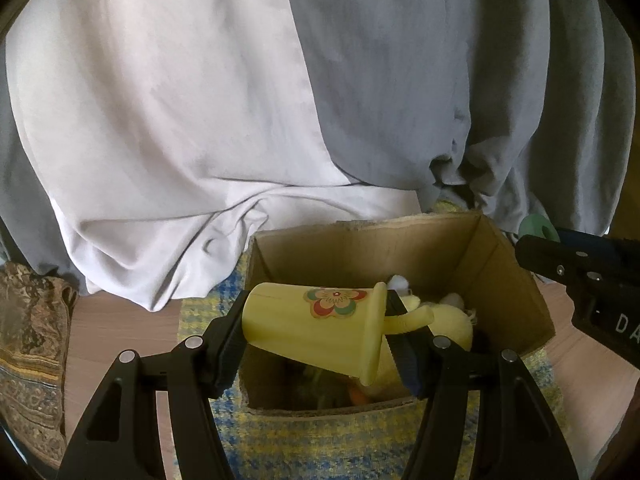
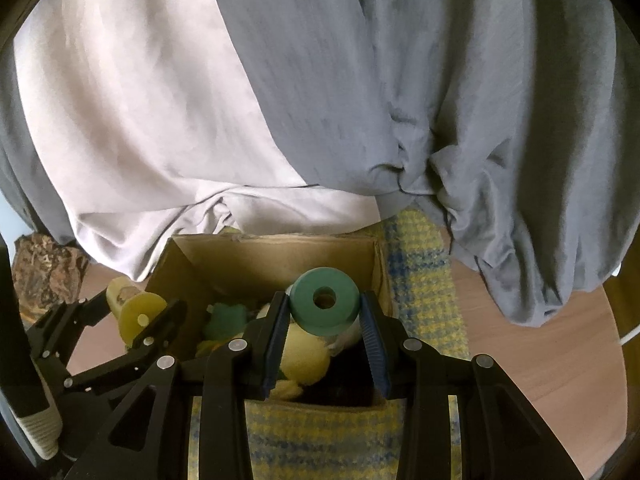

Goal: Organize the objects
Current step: 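Open both tools to drop cup and ring into box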

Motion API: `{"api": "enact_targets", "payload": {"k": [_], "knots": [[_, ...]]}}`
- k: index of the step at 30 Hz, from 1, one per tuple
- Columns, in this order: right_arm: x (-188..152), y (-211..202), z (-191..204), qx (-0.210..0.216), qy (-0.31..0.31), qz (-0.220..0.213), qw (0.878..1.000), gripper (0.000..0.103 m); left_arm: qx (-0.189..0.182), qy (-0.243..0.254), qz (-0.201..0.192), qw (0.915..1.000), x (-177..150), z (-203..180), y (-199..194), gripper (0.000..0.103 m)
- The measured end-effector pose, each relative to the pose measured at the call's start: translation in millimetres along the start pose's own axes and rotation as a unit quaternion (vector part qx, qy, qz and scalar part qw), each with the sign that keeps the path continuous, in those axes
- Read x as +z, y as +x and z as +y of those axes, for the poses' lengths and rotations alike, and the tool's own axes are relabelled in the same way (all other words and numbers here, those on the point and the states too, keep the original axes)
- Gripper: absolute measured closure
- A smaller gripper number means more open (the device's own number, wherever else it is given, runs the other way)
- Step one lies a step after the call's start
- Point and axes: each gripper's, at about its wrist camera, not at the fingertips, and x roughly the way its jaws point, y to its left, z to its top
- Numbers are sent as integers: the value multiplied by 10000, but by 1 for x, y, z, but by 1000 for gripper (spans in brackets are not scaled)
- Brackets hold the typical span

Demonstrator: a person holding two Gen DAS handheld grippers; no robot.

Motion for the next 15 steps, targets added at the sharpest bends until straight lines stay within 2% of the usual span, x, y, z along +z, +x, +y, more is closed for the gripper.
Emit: {"api": "enact_targets", "payload": {"k": [5, 6, 7, 9, 11, 13, 15], "knots": [[2, 7, -4, 45, 82, 80, 9999, 66, -44, -72, 119, 9999, -2, 1, 7, 40], [2, 8, -5, 58, 97, 102, 9999, 58, -49, -58, 142, 9999, -3, 0, 7, 34], [2, 9, -6, 61, 105, 107, 9999, 44, -42, -43, 151, 9999, -3, -1, 8, 30], [1, 6, -7, 28, 110, 24, 9999, 31, -2, -27, 89, 10000, -5, -2, 5, 16], [0, 3, -6, 1, 86, -36, 10000, 28, 36, -14, 66, 10000, -5, -3, 3, 13], [-1, 3, -6, -15, 76, -10, 10000, 19, 45, -19, 106, 9999, -6, -3, 4, 10], [-2, 1, -6, -23, 83, 0, 10000, 15, 31, -68, 114, 9999, -7, -3, 2, 6]]}}
